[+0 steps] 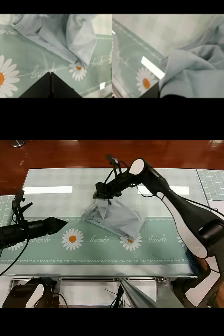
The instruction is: Fold the shirts.
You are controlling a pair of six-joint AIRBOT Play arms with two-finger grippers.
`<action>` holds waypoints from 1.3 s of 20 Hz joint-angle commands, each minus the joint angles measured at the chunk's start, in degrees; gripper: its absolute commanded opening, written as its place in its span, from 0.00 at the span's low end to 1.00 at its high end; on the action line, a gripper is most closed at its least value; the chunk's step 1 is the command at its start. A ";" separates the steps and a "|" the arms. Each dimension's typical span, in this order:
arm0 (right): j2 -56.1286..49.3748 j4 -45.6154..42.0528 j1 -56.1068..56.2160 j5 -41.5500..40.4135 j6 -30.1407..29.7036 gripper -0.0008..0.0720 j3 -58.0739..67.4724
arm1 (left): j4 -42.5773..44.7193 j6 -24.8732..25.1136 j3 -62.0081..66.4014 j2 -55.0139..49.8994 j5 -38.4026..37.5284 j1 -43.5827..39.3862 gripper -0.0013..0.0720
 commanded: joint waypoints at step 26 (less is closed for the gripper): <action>36.68 16.31 -22.29 -21.29 -7.15 0.87 -72.04 | -1.01 -0.09 -1.29 0.50 8.33 0.11 0.05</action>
